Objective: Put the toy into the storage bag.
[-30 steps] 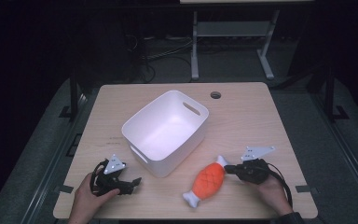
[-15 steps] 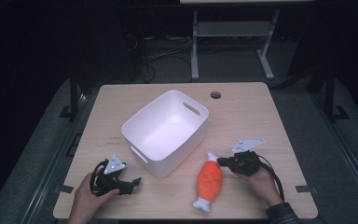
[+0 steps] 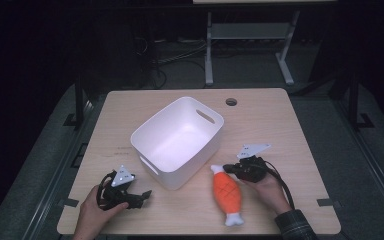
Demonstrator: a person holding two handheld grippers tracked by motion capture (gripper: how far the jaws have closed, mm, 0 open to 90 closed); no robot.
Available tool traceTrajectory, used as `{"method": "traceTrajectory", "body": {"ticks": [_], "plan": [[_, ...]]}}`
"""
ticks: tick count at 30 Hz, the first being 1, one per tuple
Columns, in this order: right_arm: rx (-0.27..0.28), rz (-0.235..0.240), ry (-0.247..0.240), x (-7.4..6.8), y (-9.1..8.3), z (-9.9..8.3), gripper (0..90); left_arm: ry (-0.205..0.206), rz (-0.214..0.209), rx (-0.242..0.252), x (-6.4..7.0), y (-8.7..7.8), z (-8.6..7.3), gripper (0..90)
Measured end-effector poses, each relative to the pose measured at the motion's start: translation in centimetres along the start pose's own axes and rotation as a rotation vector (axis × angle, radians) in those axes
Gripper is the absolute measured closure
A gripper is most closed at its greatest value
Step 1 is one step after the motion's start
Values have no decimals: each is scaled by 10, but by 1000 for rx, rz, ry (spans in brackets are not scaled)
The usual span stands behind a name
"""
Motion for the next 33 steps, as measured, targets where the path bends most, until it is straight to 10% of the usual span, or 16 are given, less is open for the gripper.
{"method": "traceTrajectory", "body": {"ticks": [21, 33], "plan": [[-16, 83, -38, -8, 31, 22, 896, 0, 0, 0, 0, 0, 0, 128], [10, 25, 0, -1, 10, 19, 776, 0, 0, 0, 0, 0, 0, 129]]}}
Point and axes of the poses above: each handheld gripper's, and its own axes: y roughly forward along the jaws, z roughly out of its top, x roughly to its right, the point moved 1 cm from there along y, roughly forward along the jaws, and after that the axes turned 7 degrees about x, right-handed, at the moved point
